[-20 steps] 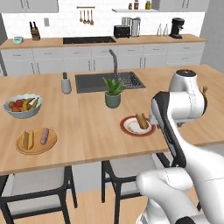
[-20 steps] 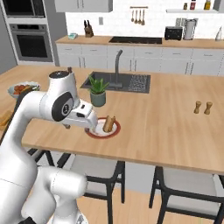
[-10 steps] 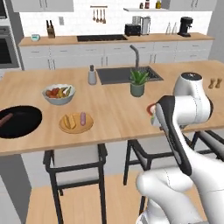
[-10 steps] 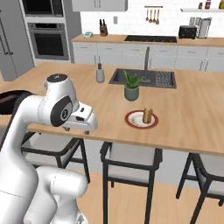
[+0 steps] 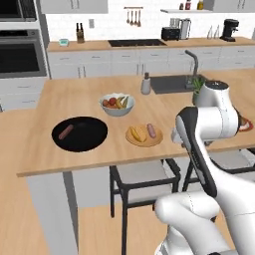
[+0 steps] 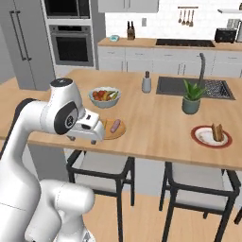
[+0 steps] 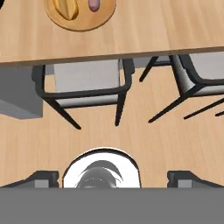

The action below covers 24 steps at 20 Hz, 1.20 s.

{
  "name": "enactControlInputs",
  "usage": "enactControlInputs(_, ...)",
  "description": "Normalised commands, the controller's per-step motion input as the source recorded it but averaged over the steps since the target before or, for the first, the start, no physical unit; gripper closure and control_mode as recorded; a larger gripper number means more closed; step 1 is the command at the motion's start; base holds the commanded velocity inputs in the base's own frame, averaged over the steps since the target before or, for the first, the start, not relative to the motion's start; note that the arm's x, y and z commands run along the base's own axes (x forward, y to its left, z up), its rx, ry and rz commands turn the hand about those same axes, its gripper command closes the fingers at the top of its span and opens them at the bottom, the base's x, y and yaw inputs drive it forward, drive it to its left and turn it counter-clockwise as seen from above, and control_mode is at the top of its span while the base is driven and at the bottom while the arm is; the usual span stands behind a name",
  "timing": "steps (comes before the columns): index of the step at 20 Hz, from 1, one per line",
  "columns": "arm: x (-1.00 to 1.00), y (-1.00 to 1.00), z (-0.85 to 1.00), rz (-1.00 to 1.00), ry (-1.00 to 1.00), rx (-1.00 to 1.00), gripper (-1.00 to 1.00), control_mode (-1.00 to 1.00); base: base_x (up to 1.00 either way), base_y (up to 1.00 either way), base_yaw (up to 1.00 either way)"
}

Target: Place one bun and one sausage from the bowl on each plate.

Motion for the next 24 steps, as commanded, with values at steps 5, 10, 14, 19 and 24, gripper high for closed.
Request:
enactControlInputs(5, 0.00, 0.00, 0.00, 0.00, 0.00, 0.00, -1.00, 1.00, 0.40, 1.00, 0.00)
enactControlInputs(10, 0.00, 0.00, 0.00, 0.00, 0.00, 0.00, -1.00, 1.00, 0.27, 1.00, 0.00)
enactControlInputs(14, 0.00, 0.00, 0.00, 0.00, 0.00, 0.00, -1.00, 1.00, 0.31, 0.83, 0.00)
enactControlInputs(19, 0.00, 0.00, 0.00, 0.00, 0.00, 0.00, -1.00, 1.00, 0.34, 0.12, 0.00)
enactControlInputs(24, 0.00, 0.00, 0.00, 0.00, 0.00, 0.00, -1.00, 1.00, 0.47, -0.03, 0.00)
